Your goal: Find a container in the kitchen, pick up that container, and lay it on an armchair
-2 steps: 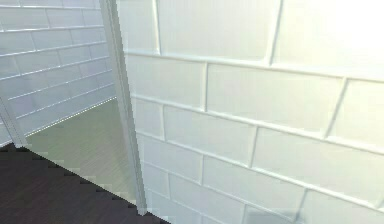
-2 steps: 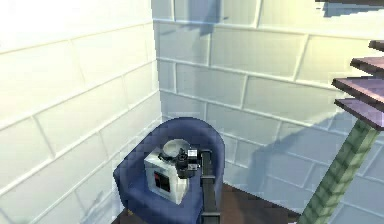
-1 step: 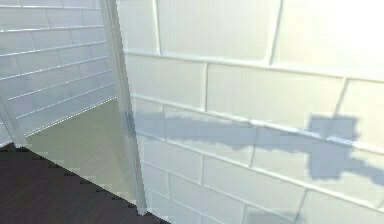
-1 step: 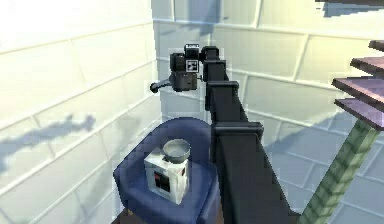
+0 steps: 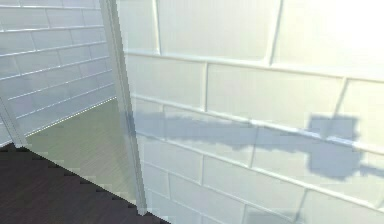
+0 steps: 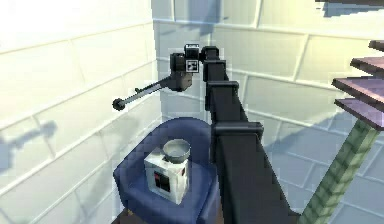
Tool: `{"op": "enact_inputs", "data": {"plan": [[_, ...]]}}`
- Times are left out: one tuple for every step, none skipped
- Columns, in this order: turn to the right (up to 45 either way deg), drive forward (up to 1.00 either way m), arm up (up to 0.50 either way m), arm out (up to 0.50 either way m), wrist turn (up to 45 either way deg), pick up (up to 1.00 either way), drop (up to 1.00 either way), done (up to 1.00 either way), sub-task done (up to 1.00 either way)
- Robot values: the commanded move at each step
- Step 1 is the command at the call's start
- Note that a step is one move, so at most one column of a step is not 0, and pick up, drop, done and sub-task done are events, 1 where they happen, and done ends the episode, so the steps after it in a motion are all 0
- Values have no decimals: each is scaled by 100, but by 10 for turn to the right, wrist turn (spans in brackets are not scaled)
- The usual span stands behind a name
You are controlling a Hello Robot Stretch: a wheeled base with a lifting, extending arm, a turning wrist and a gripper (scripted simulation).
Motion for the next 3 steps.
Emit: {"op": "enact_inputs", "data": {"plan": [[0,0,0,0,-450,0,0,0,0],[0,0,0,0,-210,0,0,0,0],[0,0,0,-40,0,0,0,0,0]]}}
